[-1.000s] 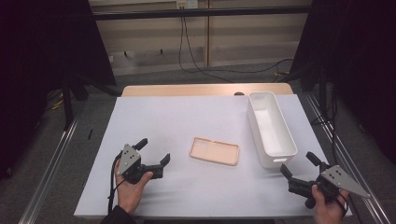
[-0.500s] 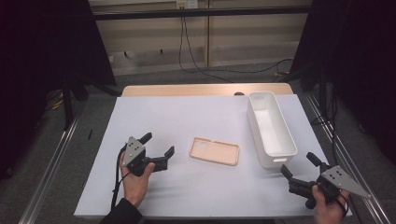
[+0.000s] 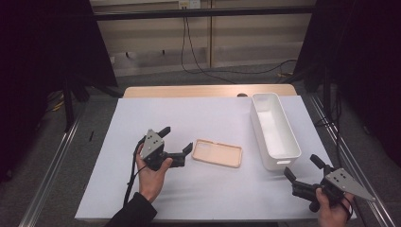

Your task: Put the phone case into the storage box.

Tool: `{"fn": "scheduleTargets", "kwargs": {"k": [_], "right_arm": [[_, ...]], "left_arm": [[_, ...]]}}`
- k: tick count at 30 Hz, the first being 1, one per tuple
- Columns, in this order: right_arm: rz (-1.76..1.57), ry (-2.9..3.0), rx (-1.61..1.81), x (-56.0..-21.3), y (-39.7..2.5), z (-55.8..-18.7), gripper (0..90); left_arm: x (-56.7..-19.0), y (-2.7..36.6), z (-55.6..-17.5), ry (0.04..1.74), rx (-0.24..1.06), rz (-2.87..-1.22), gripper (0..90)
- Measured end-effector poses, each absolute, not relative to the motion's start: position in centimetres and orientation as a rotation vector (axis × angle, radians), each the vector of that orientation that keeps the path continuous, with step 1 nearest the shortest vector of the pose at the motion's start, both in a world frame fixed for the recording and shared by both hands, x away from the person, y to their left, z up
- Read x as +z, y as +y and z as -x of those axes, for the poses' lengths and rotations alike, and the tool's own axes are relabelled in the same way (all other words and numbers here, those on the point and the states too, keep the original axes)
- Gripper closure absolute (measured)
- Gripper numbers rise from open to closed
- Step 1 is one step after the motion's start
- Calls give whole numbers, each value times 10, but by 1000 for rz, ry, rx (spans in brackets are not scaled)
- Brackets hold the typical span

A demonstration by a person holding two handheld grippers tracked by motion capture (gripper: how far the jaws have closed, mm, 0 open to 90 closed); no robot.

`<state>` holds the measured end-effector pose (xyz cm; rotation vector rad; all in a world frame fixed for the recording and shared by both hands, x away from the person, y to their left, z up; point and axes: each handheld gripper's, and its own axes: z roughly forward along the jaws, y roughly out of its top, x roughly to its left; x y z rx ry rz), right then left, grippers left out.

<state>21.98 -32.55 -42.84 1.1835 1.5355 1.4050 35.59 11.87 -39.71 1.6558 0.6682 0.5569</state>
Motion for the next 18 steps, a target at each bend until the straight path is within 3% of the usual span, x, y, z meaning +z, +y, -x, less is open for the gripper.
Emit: {"fn": "scheduleTargets", "kwargs": {"k": [18], "right_arm": [[-1180,1541,1411,-428,-326,-220,0]], "left_arm": [[-398,83,-383,648,506,-1672,36]]}}
